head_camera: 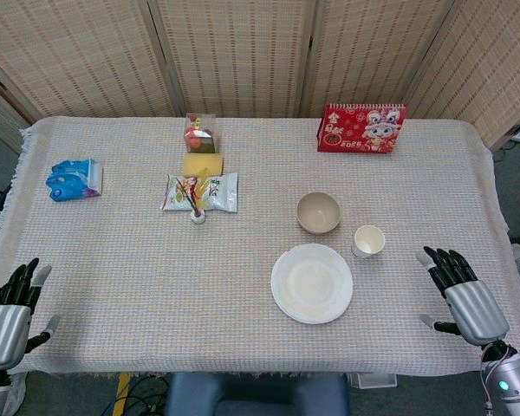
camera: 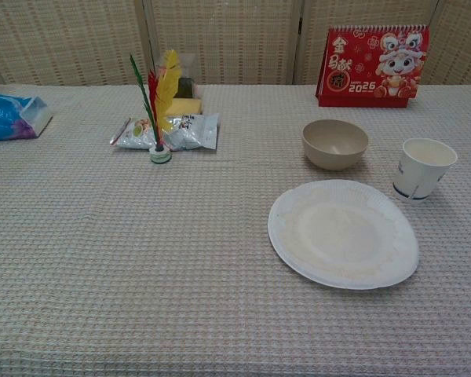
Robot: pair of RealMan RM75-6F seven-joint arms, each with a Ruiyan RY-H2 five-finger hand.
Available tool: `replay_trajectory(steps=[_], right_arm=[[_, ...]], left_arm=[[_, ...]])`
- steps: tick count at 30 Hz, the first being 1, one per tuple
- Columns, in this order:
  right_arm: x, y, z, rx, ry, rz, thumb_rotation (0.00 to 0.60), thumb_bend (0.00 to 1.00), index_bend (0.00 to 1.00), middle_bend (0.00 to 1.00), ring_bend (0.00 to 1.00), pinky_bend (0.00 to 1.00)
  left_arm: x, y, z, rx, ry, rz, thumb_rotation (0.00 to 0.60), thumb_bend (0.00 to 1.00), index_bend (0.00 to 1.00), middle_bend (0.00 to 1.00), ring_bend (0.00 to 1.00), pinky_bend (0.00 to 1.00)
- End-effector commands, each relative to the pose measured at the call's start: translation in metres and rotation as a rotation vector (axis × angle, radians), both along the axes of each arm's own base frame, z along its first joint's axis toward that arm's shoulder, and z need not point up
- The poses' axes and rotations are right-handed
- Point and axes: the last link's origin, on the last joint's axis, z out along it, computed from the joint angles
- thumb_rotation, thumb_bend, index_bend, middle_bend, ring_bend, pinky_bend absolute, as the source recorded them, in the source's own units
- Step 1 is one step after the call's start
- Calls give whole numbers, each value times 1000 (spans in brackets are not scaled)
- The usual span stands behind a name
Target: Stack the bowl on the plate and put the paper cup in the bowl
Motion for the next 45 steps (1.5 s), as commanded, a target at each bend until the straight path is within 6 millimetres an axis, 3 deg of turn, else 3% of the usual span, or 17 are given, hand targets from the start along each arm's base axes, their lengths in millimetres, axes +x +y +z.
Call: replay_trajectory(steps=[1,9,12,17,22,28,37,45], right_arm=[[-1,-1,-3,14,5,-1,600,120,0,0,0,0],[-1,-13,-1,25,-46,-13,600,120,0,0,0,0],[3,-26,2,25,-94,-16,600,120,0,0,0,0],[23,-66,13,58,-110,-11,600,120,0,0,0,0],[65,-113,20,86,-132,4,600,111,0,0,0,0],[106,-166,9,186,-189,-54,600,88,0,0,0,0],[115,-218,-15,228,-100,-162,600,12,0,0,0,0],[127,-243,-39,276,-92,-206,600,4,0,0,0,0]], left_arm=[[0,0,1,6,4,-3,600,333,0,0,0,259],[0,-5,-1,8,15,-1,600,333,0,0,0,259],[0,-4,3,31,4,-1,600,333,0,0,0,259],[-5,1,5,36,3,28,600,333,0,0,0,259],[-8,3,5,37,3,43,600,332,0,0,0,259],[-10,7,4,36,-9,51,600,328,0,0,0,259],[-15,13,6,30,-20,71,600,315,0,0,0,259],[-22,25,6,12,-39,105,600,315,0,0,0,259]])
